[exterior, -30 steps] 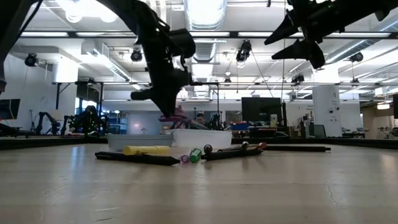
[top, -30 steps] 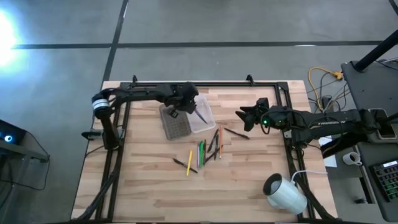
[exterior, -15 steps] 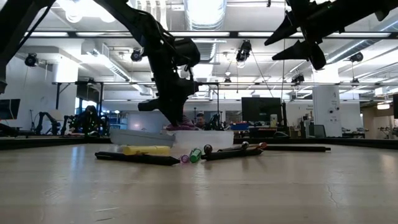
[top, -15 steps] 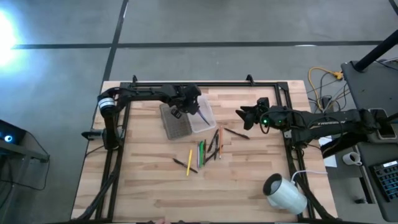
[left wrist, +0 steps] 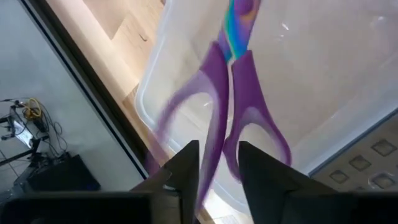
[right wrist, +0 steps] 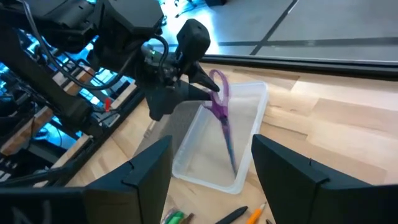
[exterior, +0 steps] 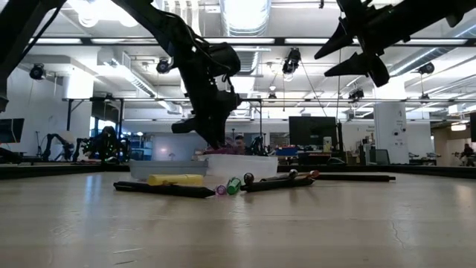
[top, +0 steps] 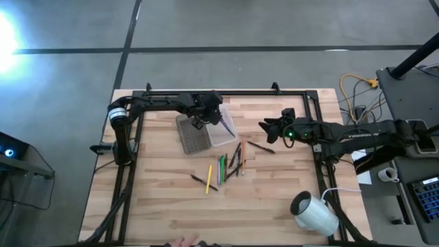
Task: Pick & place school supplies into a supply box
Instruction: Put the violet scissors into the supply box, then put the black pen into the supply box
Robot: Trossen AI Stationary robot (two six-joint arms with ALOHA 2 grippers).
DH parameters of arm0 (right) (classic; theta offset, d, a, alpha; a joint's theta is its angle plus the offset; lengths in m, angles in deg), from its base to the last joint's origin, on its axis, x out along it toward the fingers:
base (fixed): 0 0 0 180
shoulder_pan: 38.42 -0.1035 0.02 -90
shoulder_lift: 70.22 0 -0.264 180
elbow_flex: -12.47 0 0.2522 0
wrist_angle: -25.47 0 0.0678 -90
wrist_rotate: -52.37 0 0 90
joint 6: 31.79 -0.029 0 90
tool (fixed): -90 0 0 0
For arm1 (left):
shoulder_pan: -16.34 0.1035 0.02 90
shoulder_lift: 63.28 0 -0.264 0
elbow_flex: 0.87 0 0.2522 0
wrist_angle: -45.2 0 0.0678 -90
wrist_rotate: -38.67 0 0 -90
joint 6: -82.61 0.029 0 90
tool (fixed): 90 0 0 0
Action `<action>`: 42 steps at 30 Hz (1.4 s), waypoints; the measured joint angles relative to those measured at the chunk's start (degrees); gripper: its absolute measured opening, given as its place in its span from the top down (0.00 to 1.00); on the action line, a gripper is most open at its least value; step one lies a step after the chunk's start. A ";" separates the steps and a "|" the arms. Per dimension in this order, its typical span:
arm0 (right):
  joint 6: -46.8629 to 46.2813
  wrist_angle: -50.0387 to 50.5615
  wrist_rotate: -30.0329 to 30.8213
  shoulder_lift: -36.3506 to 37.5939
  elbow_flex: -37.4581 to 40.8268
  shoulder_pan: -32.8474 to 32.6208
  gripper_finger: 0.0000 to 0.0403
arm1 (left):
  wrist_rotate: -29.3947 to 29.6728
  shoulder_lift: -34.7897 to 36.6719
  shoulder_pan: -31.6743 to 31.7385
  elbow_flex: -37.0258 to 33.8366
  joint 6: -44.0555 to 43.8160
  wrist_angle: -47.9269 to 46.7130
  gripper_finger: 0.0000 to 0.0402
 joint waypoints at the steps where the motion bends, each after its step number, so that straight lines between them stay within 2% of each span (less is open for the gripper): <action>1: -0.17 0.04 0.00 -0.13 0.00 0.00 0.48 | -0.02 0.00 0.01 0.00 -0.62 0.00 0.74; 6: -0.31 0.07 -0.02 -0.51 0.00 0.00 0.48 | 0.76 0.00 -0.03 0.00 -3.06 -0.03 0.66; 10: -0.08 0.16 -0.05 -0.51 0.00 0.00 0.48 | 4.55 1.28 -1.06 0.11 -6.41 -0.88 0.65; 13: 0.09 1.31 -0.06 -0.49 0.00 0.03 0.48 | 4.89 4.17 -2.20 0.11 -9.31 -0.90 0.65; 18: -2.08 13.03 -0.26 -0.49 0.00 0.55 0.48 | 4.59 9.17 -3.59 0.09 -17.45 -2.07 0.65; 22: -5.96 22.85 -0.99 -0.51 0.02 0.83 0.48 | 4.31 13.32 -3.50 0.09 -32.00 -5.20 0.65; 25: -4.87 24.81 -3.30 -0.66 0.02 0.81 0.48 | 2.76 16.23 -3.43 -0.25 -44.69 -6.50 0.65; 28: -3.43 25.47 -3.72 -1.81 0.02 0.85 0.48 | -2.17 19.05 -3.55 -0.76 -52.38 -6.37 0.65; 32: -1.45 25.46 -6.28 -5.61 0.02 2.09 0.48 | -7.26 21.00 -3.85 -0.90 -57.03 -6.01 0.65; 39: 2.88 25.28 -16.53 -15.10 0.00 3.21 0.48 | -7.86 21.81 -4.54 -0.92 -62.93 -5.94 0.65; 42: 3.07 25.28 -18.69 -18.27 -0.99 3.15 0.48 | -11.27 21.81 -5.09 -1.15 -65.77 -5.95 0.65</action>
